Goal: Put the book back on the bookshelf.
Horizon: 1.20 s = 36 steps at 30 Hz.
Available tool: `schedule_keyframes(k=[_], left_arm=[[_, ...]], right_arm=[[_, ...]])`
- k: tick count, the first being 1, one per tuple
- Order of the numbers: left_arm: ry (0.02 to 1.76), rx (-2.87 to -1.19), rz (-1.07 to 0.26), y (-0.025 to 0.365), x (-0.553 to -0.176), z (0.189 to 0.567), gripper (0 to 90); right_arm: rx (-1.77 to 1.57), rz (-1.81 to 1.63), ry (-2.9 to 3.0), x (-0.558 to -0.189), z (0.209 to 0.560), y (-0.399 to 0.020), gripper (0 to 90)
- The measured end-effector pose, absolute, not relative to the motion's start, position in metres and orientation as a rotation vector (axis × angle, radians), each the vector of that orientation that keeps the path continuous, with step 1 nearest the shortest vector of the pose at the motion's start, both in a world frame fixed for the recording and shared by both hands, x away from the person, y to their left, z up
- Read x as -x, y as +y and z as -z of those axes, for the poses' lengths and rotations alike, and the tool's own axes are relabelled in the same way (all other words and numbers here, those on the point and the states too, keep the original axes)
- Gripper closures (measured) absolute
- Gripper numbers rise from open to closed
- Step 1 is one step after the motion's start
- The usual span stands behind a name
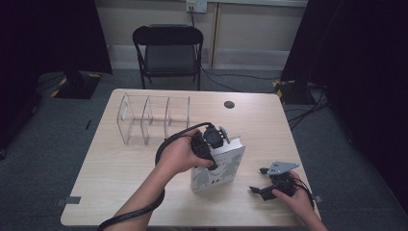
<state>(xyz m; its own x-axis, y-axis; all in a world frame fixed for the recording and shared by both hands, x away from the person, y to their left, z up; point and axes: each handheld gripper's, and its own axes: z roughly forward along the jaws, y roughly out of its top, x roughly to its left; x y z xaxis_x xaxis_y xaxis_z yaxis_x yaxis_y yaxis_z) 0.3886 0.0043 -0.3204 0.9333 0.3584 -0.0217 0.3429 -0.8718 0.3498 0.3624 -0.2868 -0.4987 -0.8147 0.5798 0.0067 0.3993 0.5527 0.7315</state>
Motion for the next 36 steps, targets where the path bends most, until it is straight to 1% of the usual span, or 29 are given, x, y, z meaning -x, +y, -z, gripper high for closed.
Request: schedule_keyframes(k=[4, 16, 20, 23, 28, 31, 33, 36], left_arm=[[0.519, -2.773, -0.054, 0.002, -0.390, 0.320, 50.7], [0.541, -2.787, -0.061, 0.000, -0.388, 0.320, 52.0], [0.597, -2.777, -0.046, 0.001, -0.389, 0.319, 52.6], [0.719, -2.751, 0.014, 0.004, -0.393, 0.317, 52.9], [0.753, -2.759, 0.026, 0.010, -0.392, 0.314, 53.0], [0.819, -2.749, 0.051, 0.016, -0.393, 0.313, 53.0], [0.811, -2.764, 0.047, 0.018, -0.393, 0.311, 53.0], [0.846, -2.774, 0.045, 0.023, -0.394, 0.309, 53.1]], right_arm=[[-0.820, -1.114, 2.553, -0.362, 0.499, -0.287, 13.5], [-0.820, -1.114, 2.554, -0.363, 0.499, -0.287, 13.5], [-0.820, -1.114, 2.553, -0.363, 0.499, -0.287, 13.6], [-0.821, -1.113, 2.553, -0.363, 0.499, -0.287, 13.5], [-0.821, -1.114, 2.554, -0.363, 0.499, -0.287, 13.5], [-0.821, -1.113, 2.554, -0.363, 0.499, -0.287, 13.5], [-0.821, -1.113, 2.554, -0.363, 0.499, -0.287, 13.5], [-0.821, -1.113, 2.553, -0.363, 0.499, -0.287, 13.5]])
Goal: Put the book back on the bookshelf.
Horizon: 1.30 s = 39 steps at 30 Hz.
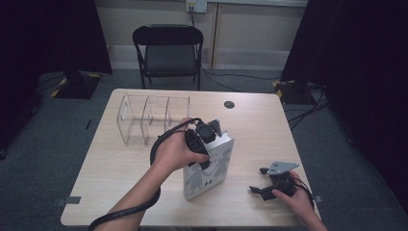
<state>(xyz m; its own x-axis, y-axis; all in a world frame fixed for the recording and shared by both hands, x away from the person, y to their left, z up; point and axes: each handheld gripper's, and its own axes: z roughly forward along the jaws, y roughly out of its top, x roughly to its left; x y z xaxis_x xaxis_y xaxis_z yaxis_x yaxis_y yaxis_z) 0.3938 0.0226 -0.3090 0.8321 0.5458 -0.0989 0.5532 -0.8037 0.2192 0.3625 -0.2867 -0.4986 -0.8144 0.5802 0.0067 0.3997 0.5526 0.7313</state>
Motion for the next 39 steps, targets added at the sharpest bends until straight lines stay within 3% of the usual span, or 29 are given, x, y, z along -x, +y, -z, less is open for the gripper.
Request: schedule_keyframes(k=[39], left_arm=[[1.026, -2.740, 0.014, 0.070, -0.394, 0.290, 53.2]], right_arm=[[-0.820, -1.113, 2.555, -0.363, 0.499, -0.287, 13.3]])
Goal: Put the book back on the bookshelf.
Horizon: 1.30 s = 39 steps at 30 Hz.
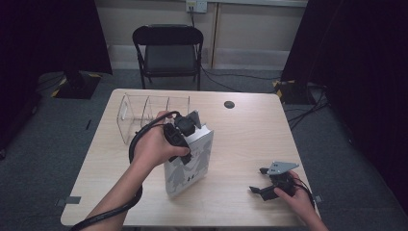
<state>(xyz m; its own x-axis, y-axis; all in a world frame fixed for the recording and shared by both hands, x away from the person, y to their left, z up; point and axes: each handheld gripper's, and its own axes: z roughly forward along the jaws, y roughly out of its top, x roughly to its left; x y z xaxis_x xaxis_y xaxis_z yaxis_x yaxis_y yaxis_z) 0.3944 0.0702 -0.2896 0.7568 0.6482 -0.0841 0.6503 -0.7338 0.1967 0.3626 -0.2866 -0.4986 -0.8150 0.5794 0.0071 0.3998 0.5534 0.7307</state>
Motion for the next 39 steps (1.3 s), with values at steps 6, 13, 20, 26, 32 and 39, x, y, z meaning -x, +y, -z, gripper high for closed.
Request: schedule_keyframes(k=[6, 13, 20, 26, 32, 39], left_arm=[[1.058, -2.733, 0.013, 0.079, -0.394, 0.288, 53.1], [1.088, -2.733, 0.008, 0.089, -0.393, 0.286, 53.1], [1.112, -2.731, 0.023, 0.093, -0.393, 0.284, 53.1], [1.136, -2.712, 0.026, 0.098, -0.393, 0.282, 53.1], [1.163, -2.698, 0.025, 0.105, -0.394, 0.283, 53.1], [1.199, -2.688, 0.024, 0.115, -0.394, 0.282, 53.1]], right_arm=[[-0.820, -1.113, 2.555, -0.363, 0.499, -0.287, 13.3], [-0.820, -1.114, 2.555, -0.363, 0.499, -0.287, 13.3], [-0.819, -1.113, 2.555, -0.363, 0.499, -0.287, 13.2], [-0.819, -1.113, 2.556, -0.363, 0.499, -0.287, 13.2], [-0.819, -1.113, 2.556, -0.363, 0.499, -0.287, 13.2], [-0.819, -1.114, 2.555, -0.363, 0.499, -0.287, 13.2]])
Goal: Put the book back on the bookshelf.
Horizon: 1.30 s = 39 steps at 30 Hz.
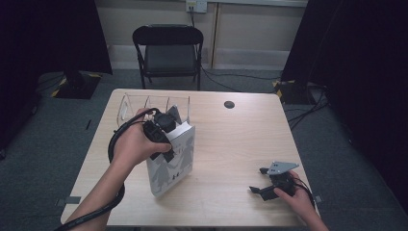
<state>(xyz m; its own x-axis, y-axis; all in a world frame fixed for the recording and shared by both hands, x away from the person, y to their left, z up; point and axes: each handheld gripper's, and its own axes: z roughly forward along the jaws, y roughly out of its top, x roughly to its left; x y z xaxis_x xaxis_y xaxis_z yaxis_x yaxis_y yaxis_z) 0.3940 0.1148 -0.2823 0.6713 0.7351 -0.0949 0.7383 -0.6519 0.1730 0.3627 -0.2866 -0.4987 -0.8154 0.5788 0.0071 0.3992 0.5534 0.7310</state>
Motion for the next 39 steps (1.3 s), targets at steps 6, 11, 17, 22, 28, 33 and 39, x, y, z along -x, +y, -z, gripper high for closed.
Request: schedule_keyframes(k=[6, 11, 17, 22, 28, 33, 39], left_arm=[[1.205, -2.676, 0.022, 0.122, -0.393, 0.281, 53.1], [1.229, -2.667, 0.025, 0.127, -0.394, 0.280, 53.1], [1.255, -2.658, 0.036, 0.133, -0.396, 0.282, 53.0], [1.278, -2.651, 0.038, 0.138, -0.398, 0.283, 53.1], [1.295, -2.653, 0.028, 0.141, -0.399, 0.282, 53.1], [1.331, -2.626, 0.040, 0.143, -0.402, 0.282, 53.0], [1.364, -2.610, 0.034, 0.143, -0.405, 0.282, 53.1]], right_arm=[[-0.817, -1.114, 2.556, -0.363, 0.499, -0.287, 13.1], [-0.818, -1.114, 2.556, -0.363, 0.499, -0.287, 13.1], [-0.818, -1.114, 2.555, -0.363, 0.499, -0.286, 13.1], [-0.817, -1.114, 2.556, -0.363, 0.499, -0.287, 13.1], [-0.816, -1.114, 2.555, -0.363, 0.499, -0.286, 12.9], [-0.817, -1.114, 2.554, -0.363, 0.499, -0.286, 12.8], [-0.818, -1.112, 2.556, -0.363, 0.499, -0.286, 12.8]])
